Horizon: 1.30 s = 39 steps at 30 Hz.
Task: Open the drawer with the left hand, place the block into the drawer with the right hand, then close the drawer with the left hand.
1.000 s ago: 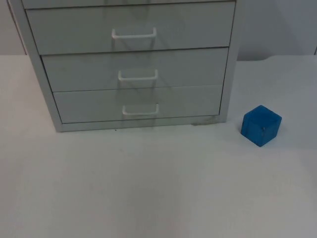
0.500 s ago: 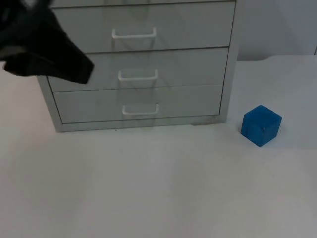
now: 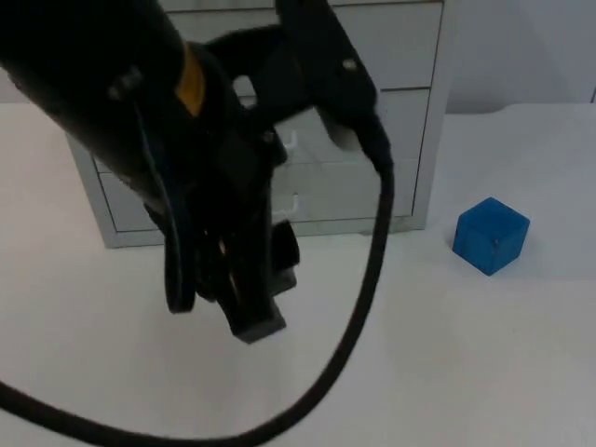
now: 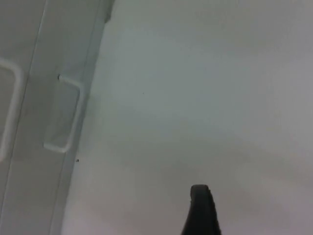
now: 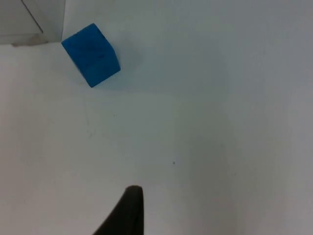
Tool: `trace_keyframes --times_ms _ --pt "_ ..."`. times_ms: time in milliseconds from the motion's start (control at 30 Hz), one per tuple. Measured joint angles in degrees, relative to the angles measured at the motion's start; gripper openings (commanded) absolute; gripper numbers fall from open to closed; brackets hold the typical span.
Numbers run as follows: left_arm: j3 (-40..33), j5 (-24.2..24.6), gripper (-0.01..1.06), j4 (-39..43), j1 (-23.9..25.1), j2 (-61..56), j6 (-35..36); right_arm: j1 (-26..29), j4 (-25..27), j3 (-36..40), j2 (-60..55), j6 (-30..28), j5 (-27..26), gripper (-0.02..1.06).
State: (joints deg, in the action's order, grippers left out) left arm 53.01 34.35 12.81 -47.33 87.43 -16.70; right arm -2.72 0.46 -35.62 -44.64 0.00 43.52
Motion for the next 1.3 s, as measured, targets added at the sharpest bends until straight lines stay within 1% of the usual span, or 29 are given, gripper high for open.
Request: trace_keyframes --times_ms 33,67,133,167,200,233,400,433,500,567,600,667,767,800,900,1067,1167,1233,1300 --pt "0.00 -1.22 0.59 1.77 -0.32 1.38 0.00 0.00 0.00 0.00 0.00 0.00 -0.03 1.05" --pt "0.00 -1.22 0.59 1.77 -0.32 1.38 0.00 0.00 0.00 0.00 0.00 0.00 -0.03 1.05" --pt "0.08 -3.79 0.59 4.64 -0.45 3.69 0.23 0.00 0.00 0.00 0.00 0.00 -0.26 1.05" --pt "0.08 -5.23 0.59 8.08 -0.45 5.57 1.33 0.00 0.00 0.00 0.00 0.00 -0.35 1.05" --pt "0.08 -5.86 0.59 11.04 -0.45 6.63 2.81 0.00 0.00 0.00 0.00 0.00 -0.35 1.05" --pt "0.08 -5.86 0.59 11.04 -0.45 6.63 2.81 0.00 0.00 0.00 0.00 0.00 -0.35 1.05" --pt "0.08 -7.10 0.59 28.38 -0.45 12.74 14.68 0.00 0.00 0.00 0.00 0.00 -0.38 1.05" --pt "0.08 -7.10 0.59 28.38 -0.45 12.74 14.68 0.00 0.00 0.00 0.00 0.00 -0.38 1.05" --pt "0.42 -7.10 0.59 35.42 -0.45 15.11 20.07 0.00 0.00 0.00 0.00 0.00 -0.49 1.05" --pt "1.50 -7.10 0.59 41.34 -0.45 17.93 23.95 0.00 0.00 0.00 0.00 0.00 -0.49 1.05" --pt "1.50 -7.10 0.59 41.34 -0.45 17.93 23.95 0.00 0.00 0.00 0.00 0.00 -0.49 1.05" --pt "3.05 -7.10 0.59 47.75 -0.45 20.63 28.32 0.00 0.00 0.00 0.00 0.00 -0.60 1.05" --pt "6.39 -6.07 0.59 55.13 -0.45 25.28 34.73 0.00 0.00 0.00 0.00 0.00 -0.81 1.05" --pt "6.39 -6.07 0.59 55.13 -0.45 25.28 34.73 0.00 0.00 0.00 0.00 0.00 -0.81 1.05" --pt "10.32 -3.38 0.59 60.12 -0.45 30.20 37.86 0.00 0.00 0.00 0.00 0.00 -0.81 1.05" --pt "12.48 -1.50 0.59 62.94 -0.25 33.69 39.26 0.00 0.00 0.00 0.00 0.00 -0.81 1.05" --pt "12.61 -1.37 0.59 63.78 0.59 34.52 40.84 0.00 0.00 0.00 0.00 0.00 -0.81 1.05" --pt "12.70 -2.56 0.58 64.33 2.42 34.64 41.84 0.00 0.00 0.00 0.00 0.00 -0.81 1.05" --pt "12.70 -3.22 0.57 64.84 3.16 34.69 42.16 0.00 0.00 0.00 0.00 0.00 -0.81 1.05"
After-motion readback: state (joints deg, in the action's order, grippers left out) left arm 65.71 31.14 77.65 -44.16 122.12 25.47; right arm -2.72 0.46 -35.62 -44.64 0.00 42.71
